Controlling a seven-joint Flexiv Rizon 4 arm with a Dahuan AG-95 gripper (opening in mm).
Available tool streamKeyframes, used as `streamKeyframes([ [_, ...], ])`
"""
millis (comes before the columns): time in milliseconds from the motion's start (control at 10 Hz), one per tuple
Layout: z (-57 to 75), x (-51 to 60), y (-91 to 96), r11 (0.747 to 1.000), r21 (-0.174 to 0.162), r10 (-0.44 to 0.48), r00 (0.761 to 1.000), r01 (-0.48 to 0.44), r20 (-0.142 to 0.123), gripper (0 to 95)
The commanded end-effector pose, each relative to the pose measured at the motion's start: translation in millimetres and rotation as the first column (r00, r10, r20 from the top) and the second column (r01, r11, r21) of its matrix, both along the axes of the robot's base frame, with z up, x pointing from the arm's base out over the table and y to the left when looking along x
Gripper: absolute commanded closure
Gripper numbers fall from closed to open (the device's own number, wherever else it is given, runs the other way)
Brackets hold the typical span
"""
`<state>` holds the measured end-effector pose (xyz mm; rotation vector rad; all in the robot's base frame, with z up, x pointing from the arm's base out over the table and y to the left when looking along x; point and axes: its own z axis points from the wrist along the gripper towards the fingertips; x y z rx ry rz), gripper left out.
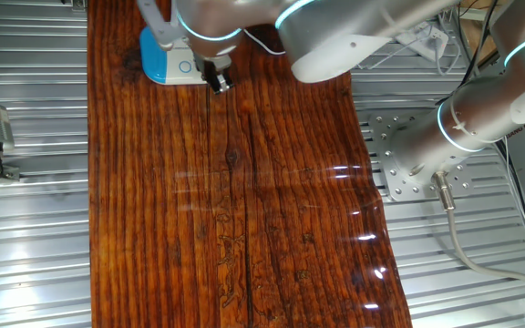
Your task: Turn on the desk lamp by pressing the button
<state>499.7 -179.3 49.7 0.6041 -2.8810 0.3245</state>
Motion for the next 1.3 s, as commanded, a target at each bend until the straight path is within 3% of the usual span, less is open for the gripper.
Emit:
streamKeyframes([
  [100,0.1,1.6,-0.5,0.998,-0.033,0.054,0.999,-0.053,0.008,95.0],
  [300,-0.9,1.7,-0.4,0.993,-0.068,0.097,0.995,-0.096,0.004,95.0],
  [500,-1.6,0.1,-0.6,0.992,-0.075,0.098,0.995,-0.098,0.005,95.0],
  [600,-2.9,-1.6,-0.8,0.990,-0.094,0.107,0.994,-0.106,0.005,95.0],
  [1300,0.2,-4.0,-0.9,0.993,-0.077,0.092,0.996,-0.091,0.007,95.0],
])
